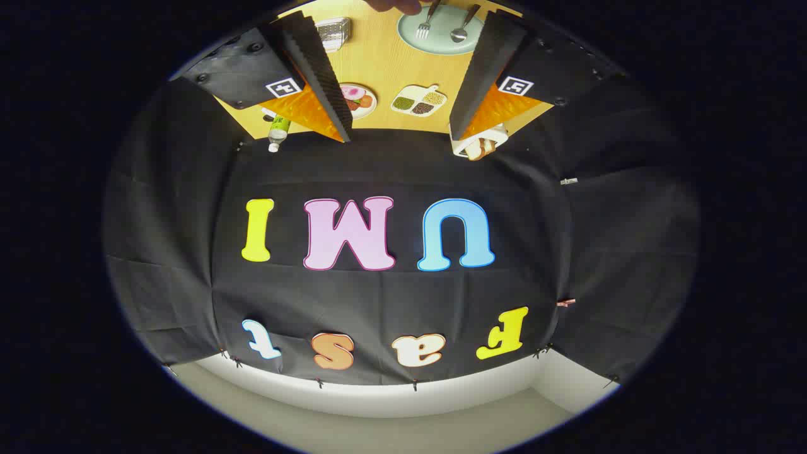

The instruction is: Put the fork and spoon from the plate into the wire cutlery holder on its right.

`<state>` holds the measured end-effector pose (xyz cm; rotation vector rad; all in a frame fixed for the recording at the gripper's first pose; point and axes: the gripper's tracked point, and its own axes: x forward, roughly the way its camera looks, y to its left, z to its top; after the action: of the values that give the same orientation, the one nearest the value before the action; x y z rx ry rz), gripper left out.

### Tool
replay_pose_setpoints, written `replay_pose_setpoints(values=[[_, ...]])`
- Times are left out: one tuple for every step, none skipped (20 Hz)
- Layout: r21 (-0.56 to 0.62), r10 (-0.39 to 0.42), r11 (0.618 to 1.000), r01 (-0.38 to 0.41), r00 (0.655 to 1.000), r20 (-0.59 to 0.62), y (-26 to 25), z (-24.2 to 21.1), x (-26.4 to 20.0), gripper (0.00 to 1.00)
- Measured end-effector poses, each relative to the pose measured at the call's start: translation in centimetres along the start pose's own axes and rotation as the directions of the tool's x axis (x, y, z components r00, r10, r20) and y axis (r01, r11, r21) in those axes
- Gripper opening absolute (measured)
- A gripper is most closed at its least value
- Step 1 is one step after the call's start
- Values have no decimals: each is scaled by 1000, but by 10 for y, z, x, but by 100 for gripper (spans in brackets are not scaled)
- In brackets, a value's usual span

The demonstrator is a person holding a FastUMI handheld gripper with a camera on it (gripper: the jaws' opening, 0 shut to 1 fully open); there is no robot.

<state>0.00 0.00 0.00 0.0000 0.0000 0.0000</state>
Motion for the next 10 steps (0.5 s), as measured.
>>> replay_pose_setpoints(values=[[-1,-2,1000,2,1000,-2,0,-1,-1,97],[-1,-5,1000,5,1000,-8,-1,-3,-2,97],[0,-3,1000,3,1000,-13,0,-5,-2,97],[4,2,1000,-2,1000,-18,1,-7,-2,97],[8,6,1000,-5,1000,-22,1,-9,-2,97],[10,6,1000,-6,1000,-24,1,-10,-2,97],[11,5,1000,-5,1000,-30,1,-13,-3,97],[11,0,1000,1,999,-35,0,-14,-3,97],[10,-8,1000,8,999,-39,-2,-16,-3,97],[13,-12,1000,13,999,-44,-3,-19,-2,97]])
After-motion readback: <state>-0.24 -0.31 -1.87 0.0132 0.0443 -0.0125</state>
